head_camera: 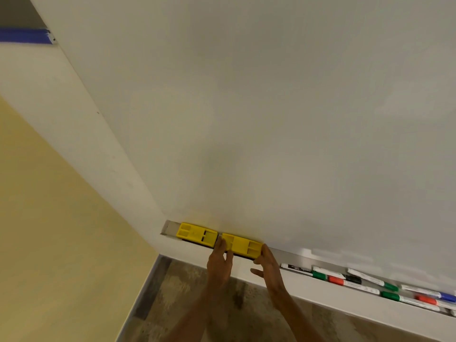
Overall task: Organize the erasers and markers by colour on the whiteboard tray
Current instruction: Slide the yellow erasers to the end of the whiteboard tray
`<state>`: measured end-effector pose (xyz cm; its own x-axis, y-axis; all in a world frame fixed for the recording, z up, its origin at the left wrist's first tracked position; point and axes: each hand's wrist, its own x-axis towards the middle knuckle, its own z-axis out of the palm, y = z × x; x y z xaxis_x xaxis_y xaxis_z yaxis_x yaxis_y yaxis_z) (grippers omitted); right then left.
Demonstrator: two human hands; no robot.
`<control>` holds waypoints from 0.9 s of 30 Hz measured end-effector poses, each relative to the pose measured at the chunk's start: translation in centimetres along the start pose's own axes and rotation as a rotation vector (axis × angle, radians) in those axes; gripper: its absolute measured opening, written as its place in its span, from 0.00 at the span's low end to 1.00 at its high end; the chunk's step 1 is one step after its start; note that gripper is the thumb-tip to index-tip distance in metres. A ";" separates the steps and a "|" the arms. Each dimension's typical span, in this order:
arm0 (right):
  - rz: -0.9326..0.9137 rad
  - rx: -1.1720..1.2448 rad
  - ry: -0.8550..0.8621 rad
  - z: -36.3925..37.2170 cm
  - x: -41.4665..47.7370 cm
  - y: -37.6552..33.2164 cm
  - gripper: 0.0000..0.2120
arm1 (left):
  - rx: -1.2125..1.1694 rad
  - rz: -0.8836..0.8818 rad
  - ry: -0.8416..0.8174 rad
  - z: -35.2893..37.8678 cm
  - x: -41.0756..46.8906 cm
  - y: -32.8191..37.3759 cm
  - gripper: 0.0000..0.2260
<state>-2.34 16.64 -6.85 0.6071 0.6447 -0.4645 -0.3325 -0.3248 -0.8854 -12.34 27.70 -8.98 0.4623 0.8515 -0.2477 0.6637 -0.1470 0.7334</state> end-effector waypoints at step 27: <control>-0.136 -0.474 0.167 -4.7 -1.2 2.6 0.23 | 0.141 0.457 0.104 4.5 -4.3 0.5 0.18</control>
<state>-0.51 11.82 -8.66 0.7421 0.5958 -0.3072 0.0970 -0.5489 -0.8303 -11.35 21.70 -10.37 0.6682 0.7288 0.1493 0.4835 -0.5780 0.6574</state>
